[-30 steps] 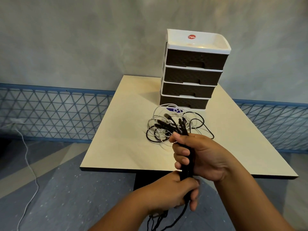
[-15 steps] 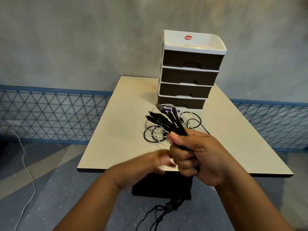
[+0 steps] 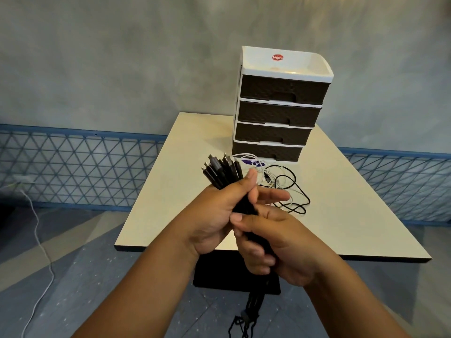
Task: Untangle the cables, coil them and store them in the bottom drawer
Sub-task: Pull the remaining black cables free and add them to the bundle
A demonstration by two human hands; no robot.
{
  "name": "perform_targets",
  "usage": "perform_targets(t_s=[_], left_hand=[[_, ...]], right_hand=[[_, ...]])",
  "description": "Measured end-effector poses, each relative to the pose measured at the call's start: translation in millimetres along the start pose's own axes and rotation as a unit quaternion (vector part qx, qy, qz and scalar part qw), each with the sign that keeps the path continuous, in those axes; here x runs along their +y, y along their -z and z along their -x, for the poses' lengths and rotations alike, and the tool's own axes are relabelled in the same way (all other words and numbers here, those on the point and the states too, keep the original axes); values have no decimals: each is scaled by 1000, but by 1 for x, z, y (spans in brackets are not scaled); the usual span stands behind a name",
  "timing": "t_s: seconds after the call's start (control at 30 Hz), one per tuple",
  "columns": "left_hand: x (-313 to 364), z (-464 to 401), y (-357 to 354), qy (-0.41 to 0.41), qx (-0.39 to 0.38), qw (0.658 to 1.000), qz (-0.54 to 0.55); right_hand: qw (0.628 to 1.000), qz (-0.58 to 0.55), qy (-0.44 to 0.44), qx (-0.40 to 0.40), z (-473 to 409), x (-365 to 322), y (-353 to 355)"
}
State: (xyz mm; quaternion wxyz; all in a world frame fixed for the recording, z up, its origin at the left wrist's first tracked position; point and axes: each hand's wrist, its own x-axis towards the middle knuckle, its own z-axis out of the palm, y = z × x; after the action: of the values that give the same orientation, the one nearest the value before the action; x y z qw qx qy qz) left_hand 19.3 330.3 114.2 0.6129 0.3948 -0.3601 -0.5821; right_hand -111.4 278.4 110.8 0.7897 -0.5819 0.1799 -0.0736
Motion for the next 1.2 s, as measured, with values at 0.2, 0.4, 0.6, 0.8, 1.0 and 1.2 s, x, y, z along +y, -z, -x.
perform_targets(t_s=[0.2, 0.4, 0.6, 0.8, 1.0, 1.2], left_hand=[[25, -7, 8, -52, 19, 991, 120], [23, -18, 33, -54, -2, 942, 330], [-9, -6, 38, -26, 40, 943, 329], [-14, -7, 55, 10, 11, 940, 342], [-6, -18, 58, 38, 9, 961, 273], [1, -19, 53, 33, 64, 975, 211]], right_hand=[[996, 58, 31, -53, -7, 33, 8], [998, 55, 26, 30, -17, 40, -4], [998, 32, 3, 58, -21, 48, -11], [997, 42, -19, 68, -33, 63, -10], [997, 52, -7, 62, -50, 70, -3], [988, 122, -1, 90, -55, 83, 0]])
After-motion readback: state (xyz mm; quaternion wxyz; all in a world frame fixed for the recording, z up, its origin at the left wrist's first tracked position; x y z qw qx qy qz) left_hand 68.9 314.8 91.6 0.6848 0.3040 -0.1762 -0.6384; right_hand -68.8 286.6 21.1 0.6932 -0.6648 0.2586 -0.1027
